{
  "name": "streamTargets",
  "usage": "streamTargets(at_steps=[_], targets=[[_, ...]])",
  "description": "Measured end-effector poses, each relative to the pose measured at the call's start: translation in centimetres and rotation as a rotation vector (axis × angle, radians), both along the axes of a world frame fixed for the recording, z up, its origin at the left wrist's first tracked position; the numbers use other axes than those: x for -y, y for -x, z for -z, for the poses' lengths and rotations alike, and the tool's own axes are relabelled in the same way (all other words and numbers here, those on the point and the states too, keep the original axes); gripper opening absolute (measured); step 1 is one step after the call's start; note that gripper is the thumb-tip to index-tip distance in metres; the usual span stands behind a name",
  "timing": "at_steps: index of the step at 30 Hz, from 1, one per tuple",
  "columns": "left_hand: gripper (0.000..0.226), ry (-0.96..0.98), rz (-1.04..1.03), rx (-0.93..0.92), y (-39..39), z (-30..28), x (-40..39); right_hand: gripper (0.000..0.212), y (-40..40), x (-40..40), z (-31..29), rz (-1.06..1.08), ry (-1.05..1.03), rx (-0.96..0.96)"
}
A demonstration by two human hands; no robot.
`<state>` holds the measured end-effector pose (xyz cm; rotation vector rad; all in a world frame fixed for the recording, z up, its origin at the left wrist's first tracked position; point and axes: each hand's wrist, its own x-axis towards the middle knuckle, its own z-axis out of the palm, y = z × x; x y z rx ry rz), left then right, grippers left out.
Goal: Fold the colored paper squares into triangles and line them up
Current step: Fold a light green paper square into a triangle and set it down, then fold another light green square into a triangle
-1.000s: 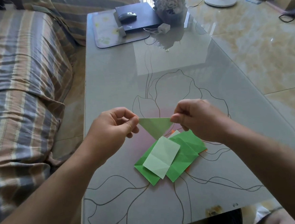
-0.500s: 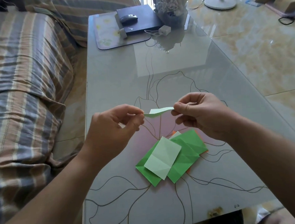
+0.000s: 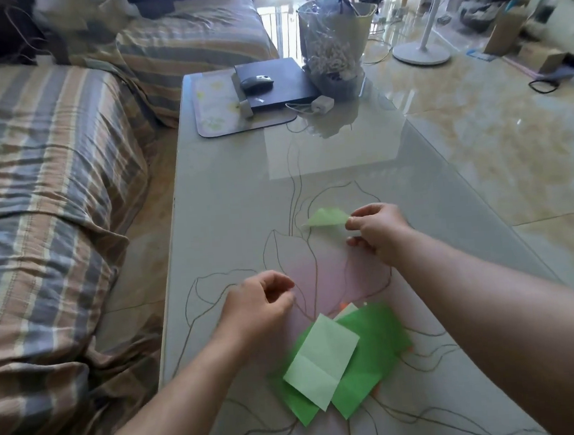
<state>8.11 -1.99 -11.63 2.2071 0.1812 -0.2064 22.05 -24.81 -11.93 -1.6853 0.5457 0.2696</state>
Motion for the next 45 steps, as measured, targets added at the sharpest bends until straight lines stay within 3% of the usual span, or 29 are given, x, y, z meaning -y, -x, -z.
streamTargets(at_steps=[6, 11, 15, 19, 23, 37, 45], targets=[[0.017, -0.179, 0.247, -0.036, -0.6, -0.4, -0.5, 0.011, -4.5, -2.7, 0.0, -0.042, 0.129, 0.082], [0.049, -0.370, 0.449, -0.090, 0.1, -0.3, 0.4, 0.005, -4.3, -3.4, 0.7, -0.118, 0.361, 0.208], [0.072, -0.488, 0.541, -0.076, 0.5, -0.1, 1.1, 0.024, -3.4, -2.8, 1.5, -0.101, 0.414, 0.252], [0.075, -0.511, 0.534, -0.027, 1.1, 0.3, 1.2, 0.043, -1.5, -2.8, 1.0, -0.446, 0.767, 0.296], [0.070, -0.500, 0.477, -0.012, 1.6, 0.6, 1.5, 0.062, 0.2, -2.8, 0.6, -0.799, 1.116, 0.172], [0.072, -0.455, 0.494, 0.003, 0.2, 0.5, 0.8, 0.081, -1.6, -4.5, 1.7, -0.938, 1.086, 0.159], [0.058, -0.368, 0.505, -0.019, -0.7, 0.5, 0.4, 0.069, 0.2, -3.0, 2.0, -0.888, 1.029, 0.298]])
